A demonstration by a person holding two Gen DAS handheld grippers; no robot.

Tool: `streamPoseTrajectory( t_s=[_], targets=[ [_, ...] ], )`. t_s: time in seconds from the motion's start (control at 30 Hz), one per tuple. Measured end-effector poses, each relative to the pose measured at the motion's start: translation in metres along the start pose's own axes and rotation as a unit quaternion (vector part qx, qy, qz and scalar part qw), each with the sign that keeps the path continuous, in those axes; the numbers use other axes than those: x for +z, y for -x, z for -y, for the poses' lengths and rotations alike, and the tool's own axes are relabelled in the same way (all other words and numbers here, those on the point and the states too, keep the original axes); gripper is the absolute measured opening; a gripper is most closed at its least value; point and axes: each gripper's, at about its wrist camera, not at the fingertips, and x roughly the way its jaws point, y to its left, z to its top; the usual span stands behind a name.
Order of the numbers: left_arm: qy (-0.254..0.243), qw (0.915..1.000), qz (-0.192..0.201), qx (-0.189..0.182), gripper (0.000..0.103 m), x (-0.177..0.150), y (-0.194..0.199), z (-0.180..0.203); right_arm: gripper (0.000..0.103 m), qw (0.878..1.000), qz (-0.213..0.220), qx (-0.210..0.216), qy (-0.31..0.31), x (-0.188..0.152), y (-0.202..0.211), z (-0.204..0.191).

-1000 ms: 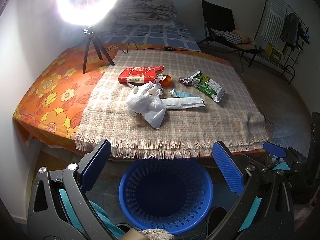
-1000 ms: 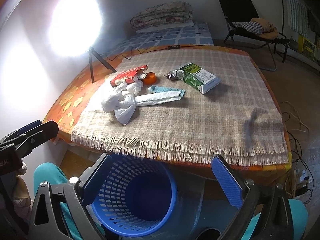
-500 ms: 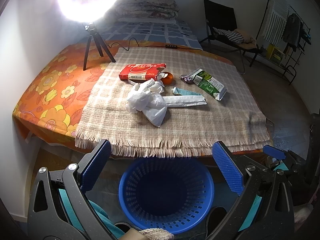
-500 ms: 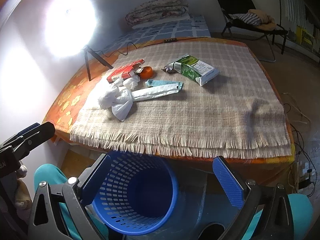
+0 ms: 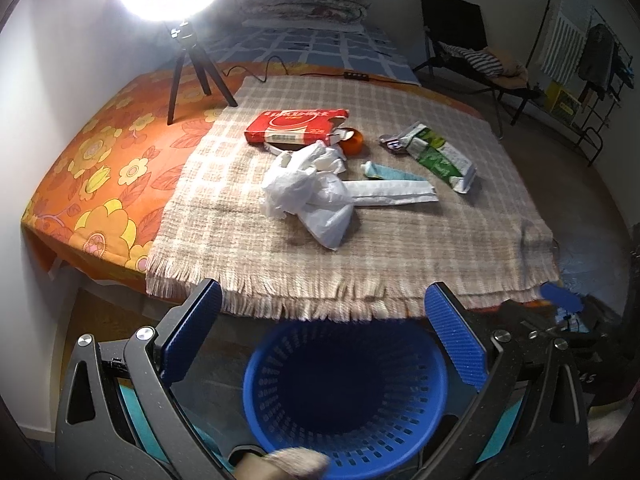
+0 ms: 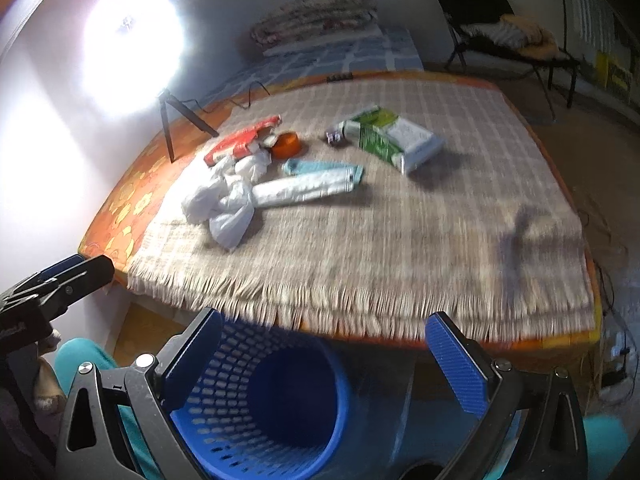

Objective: Collect trash
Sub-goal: 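Reach the left tool to the white plastic bag and close on it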

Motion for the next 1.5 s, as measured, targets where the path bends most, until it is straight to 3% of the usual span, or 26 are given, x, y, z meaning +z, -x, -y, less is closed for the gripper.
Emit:
streamPoseTrajectory(
  t_s=[0.27, 0.47, 0.67, 0.73, 0.83, 0.93, 1.2, 1.43, 1.5],
  targets=[
    [0.038, 0.9983, -0.043, 0.004, 0.103, 0.022, -0.054, -0.036, 0.103, 1.0, 0.015, 0.007, 0.012, 0.037, -0.031, 0.011],
    [0.052, 0.9965, -0.065, 0.009, 0.103, 0.04, -0.083, -0.051, 0.1, 0.999, -0.028, 0.019, -0.001, 0.058, -0.059, 0.017],
    [0.034, 0.9986, -0.036, -0.016, 0.099, 0.05, -0.085, -0.051, 0.1, 1.0, -0.006, 0.002, 0.02, 0.059, -0.056, 0.017],
    [0.037, 0.9986, -0.033, -0.02, 0.09, 0.053, -0.085, -0.052, 0.1, 1.0, -0.007, 0.009, 0.014, 0.06, -0.055, 0.021],
    [0.069, 0.9961, -0.044, -0.032, 0.086, 0.057, -0.088, -0.057, 0.1, 1.0, -0.014, 0.028, 0.0, 0.065, -0.055, 0.025],
    [0.057, 0.9973, -0.035, -0.03, 0.086, 0.062, -0.09, -0.054, 0.099, 0.999, -0.013, 0.037, -0.006, 0.073, -0.062, 0.027],
    [0.044, 0.9969, -0.057, -0.032, 0.079, 0.069, -0.118, -0.051, 0.082, 0.991, -0.056, 0.081, -0.091, 0.088, -0.111, 0.047],
    [0.07, 0.994, -0.071, -0.046, 0.067, 0.078, -0.144, -0.063, 0.071, 0.976, -0.073, 0.135, -0.156, 0.098, -0.152, 0.051],
    [0.071, 0.9931, -0.079, -0.049, 0.058, 0.081, -0.154, -0.065, 0.067, 0.972, -0.078, 0.143, -0.17, 0.1, -0.162, 0.052]
  ],
)
